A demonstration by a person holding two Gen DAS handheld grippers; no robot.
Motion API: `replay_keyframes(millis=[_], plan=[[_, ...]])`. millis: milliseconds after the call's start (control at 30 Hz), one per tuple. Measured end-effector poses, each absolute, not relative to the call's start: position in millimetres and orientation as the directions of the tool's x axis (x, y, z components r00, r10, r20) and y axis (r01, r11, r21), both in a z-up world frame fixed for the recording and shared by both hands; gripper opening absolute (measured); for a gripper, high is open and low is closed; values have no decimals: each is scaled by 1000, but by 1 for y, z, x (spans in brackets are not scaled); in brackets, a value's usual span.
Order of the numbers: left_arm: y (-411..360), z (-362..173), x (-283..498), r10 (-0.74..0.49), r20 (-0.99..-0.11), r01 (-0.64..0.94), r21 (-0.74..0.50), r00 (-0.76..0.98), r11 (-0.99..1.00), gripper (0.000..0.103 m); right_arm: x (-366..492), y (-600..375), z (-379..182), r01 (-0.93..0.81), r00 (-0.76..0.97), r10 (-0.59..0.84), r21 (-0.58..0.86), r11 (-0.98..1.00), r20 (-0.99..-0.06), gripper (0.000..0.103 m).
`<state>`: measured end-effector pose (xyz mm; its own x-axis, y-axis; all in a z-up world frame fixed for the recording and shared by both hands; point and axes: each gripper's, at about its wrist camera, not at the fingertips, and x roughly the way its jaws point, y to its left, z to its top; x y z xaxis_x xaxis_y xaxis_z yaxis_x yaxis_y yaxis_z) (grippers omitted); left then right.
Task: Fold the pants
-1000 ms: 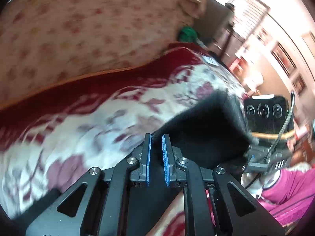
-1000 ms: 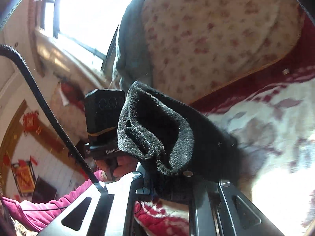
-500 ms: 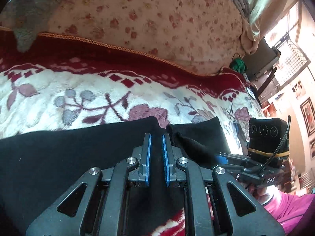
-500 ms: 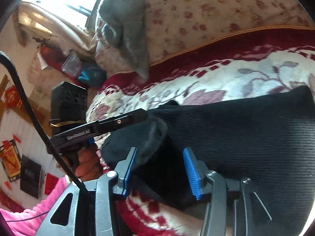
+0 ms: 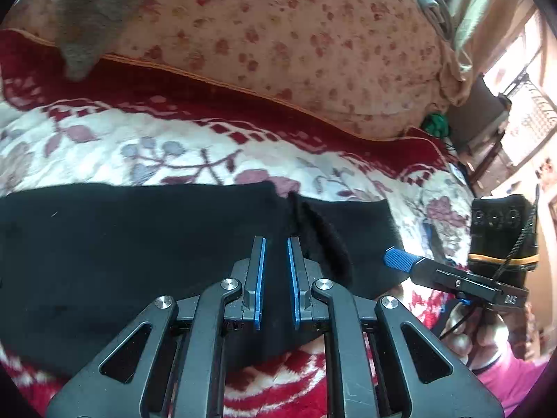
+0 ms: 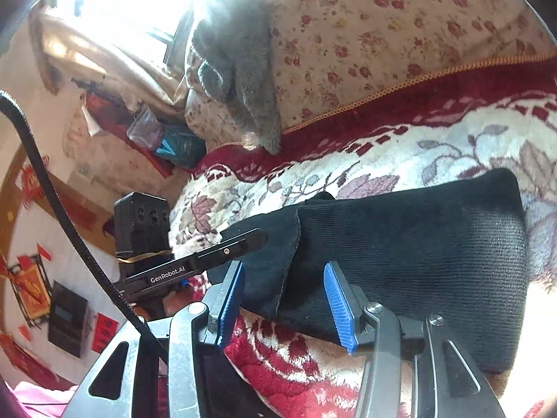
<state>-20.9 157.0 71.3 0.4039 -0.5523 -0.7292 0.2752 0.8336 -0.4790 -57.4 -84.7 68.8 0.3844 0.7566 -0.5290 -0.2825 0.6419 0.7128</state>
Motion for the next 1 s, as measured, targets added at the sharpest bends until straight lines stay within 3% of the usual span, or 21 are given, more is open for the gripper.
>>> replay_keyframes(millis=[367, 433, 500, 1000], plan=[[192, 73, -57, -345, -799, 135, -322, 492, 937, 10, -45, -39, 67, -326, 300, 776, 705, 629, -554, 47], [203, 71, -62, -326, -808, 99, -320, 491, 942, 22, -42, -25, 66, -345, 272, 784, 705, 620, -558, 47], [217, 69, -69, -317, -810, 58, -332, 493, 941, 48, -37, -9, 67, -378, 247, 786, 691, 616, -566, 47], [314, 57, -114, -241, -791, -272, -452, 562, 849, 50, 32, 127, 61, -578, 98, 708, 540, 612, -699, 54]])
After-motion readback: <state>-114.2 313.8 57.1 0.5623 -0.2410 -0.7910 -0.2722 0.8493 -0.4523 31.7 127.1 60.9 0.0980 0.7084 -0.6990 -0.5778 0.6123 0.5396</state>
